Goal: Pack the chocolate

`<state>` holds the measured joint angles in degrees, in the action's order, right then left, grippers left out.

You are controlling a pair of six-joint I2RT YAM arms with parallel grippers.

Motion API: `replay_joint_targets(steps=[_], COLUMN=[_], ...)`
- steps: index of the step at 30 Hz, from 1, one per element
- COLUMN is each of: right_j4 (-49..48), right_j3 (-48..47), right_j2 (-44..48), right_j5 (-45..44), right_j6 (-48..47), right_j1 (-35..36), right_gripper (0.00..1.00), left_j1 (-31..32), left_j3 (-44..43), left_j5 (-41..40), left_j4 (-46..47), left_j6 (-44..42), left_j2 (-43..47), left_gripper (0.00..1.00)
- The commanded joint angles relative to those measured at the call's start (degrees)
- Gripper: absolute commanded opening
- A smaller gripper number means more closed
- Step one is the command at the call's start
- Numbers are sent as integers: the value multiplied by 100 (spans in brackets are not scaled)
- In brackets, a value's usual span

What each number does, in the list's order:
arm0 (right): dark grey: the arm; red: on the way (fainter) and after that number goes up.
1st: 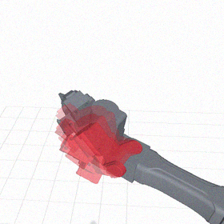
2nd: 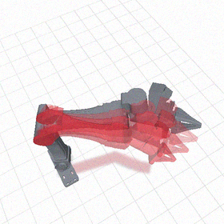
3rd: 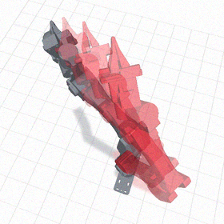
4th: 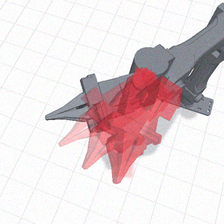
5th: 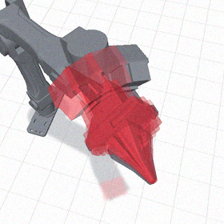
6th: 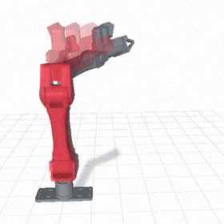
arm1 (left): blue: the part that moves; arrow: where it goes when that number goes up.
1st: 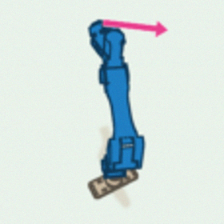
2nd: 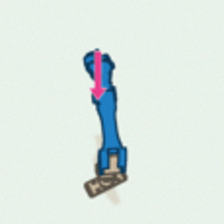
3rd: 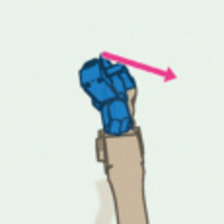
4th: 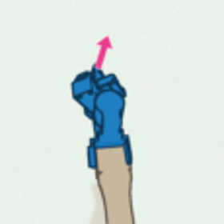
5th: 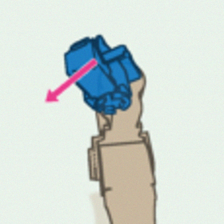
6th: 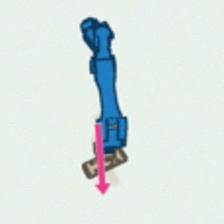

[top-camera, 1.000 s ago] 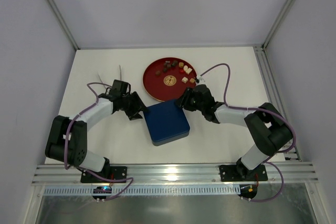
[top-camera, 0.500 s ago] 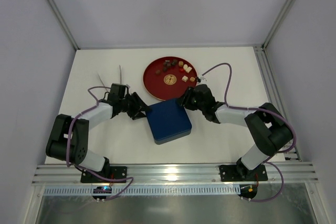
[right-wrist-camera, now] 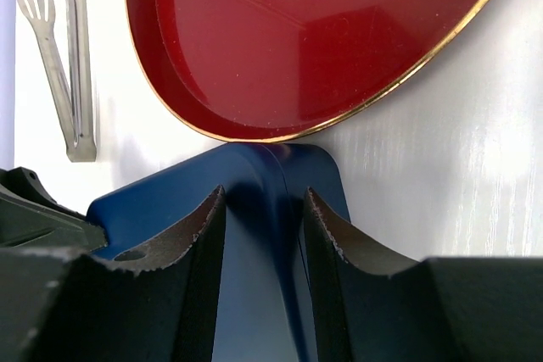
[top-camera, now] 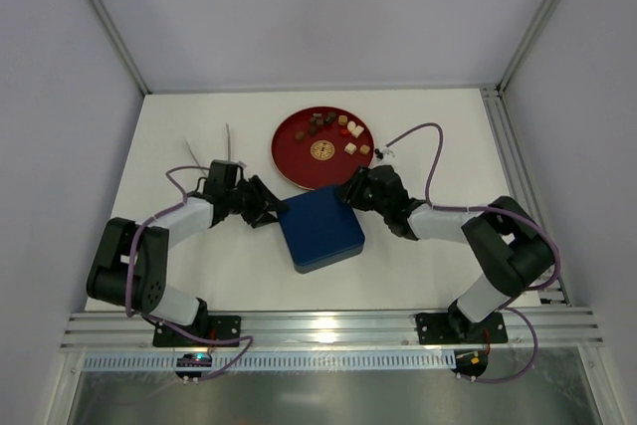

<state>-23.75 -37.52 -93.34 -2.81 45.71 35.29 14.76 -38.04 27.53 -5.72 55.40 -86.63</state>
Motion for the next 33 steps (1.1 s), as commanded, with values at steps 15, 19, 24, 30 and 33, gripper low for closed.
replay_joint_targets(steps=[15,19,24,30,33], right_j4=[3122,3122,3121,3078,3008], right_j3=[948,808,720,702,772], right_j2=[475,352,316,290,299], right_j5=[8,43,149,210,210], right_j6=[78,-1,-221,-274,-282], right_j1=[813,778,488,479,488], right_gripper=[28,31,34,34,34], left_j1=[237,255,264,264,264], left_j3=[131,113,51,43,16], left_j5=[-1681,-1742,-1716,-1751,-1795], left_j4=[-2461,-2461,-2478,-2487,-2522], left_j6=[-873,-881,-934,-987,-1013], left_j2=[252,164,-73,-117,-135], left_gripper=[34,36,36,39,40])
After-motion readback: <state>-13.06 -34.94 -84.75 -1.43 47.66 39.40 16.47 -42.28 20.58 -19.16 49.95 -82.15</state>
